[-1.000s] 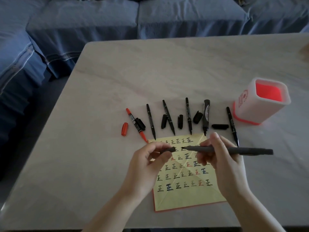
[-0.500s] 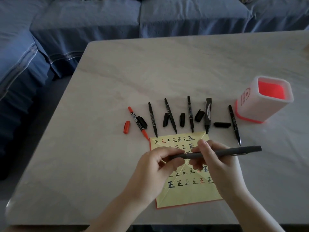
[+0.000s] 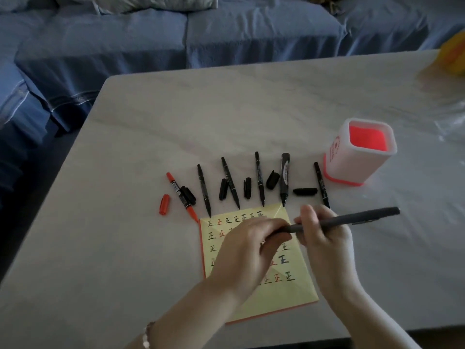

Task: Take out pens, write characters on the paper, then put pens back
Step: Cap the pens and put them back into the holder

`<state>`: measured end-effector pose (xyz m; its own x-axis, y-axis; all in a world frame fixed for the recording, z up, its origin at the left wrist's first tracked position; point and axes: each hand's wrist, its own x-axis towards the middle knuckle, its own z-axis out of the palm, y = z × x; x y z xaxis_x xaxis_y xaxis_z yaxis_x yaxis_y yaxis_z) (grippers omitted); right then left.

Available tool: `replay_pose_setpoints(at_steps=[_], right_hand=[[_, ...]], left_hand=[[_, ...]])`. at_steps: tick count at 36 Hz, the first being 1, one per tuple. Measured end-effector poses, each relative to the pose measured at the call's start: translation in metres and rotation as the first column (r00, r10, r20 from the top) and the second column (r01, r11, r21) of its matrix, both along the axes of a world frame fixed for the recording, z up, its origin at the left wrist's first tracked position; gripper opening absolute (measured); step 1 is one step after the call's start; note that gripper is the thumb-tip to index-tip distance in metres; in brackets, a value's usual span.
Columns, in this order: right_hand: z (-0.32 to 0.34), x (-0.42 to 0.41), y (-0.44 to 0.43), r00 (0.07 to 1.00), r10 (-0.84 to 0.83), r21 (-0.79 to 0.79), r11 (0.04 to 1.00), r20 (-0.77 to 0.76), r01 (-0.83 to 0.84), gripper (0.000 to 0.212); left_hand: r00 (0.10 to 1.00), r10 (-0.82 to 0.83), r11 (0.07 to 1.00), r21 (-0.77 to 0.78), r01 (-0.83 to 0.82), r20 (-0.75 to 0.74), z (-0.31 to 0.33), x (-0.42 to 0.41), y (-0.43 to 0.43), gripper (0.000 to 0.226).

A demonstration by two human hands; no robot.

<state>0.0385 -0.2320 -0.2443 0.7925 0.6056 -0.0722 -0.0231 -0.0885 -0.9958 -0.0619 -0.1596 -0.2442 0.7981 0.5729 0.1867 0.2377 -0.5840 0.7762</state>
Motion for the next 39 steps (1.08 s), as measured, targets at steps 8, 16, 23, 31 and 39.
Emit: replay_pose_setpoints(at_steps=[8,16,23,31,39], right_hand=[[0.03,0.083,-0.011,0.923,-0.007,0.039,0.999,0.386,-0.009,0.027],[0.063,0.183,0.007,0.935,-0.182,-0.073,0.974,0.306,0.213,0.025],[0.046,0.19,0.022,0.742,0.023,-0.322,0.909,0.67,0.263,0.003],[0.036,0.186,0.011,0.777,-0.015,-0.283,0.927,0.629,0.247,0.012],[0.026,0.19,0.011,0.824,-0.013,-0.364,0.893,0.566,0.264,0.006]], left_hand=[[0.991,0.021,0.988,0.156,-0.001,-0.129,-0.001,0.046,0.009,0.027],[0.966,0.074,0.974,0.228,-0.017,-0.246,-0.009,0.086,0.024,0.028],[0.886,0.112,0.889,0.444,0.114,-0.45,-0.025,0.123,0.031,0.028],[0.783,0.139,0.831,0.501,0.241,-0.606,-0.042,0.144,0.03,0.016],[0.914,0.07,0.949,0.308,0.063,-0.4,-0.023,0.129,0.019,0.02]])
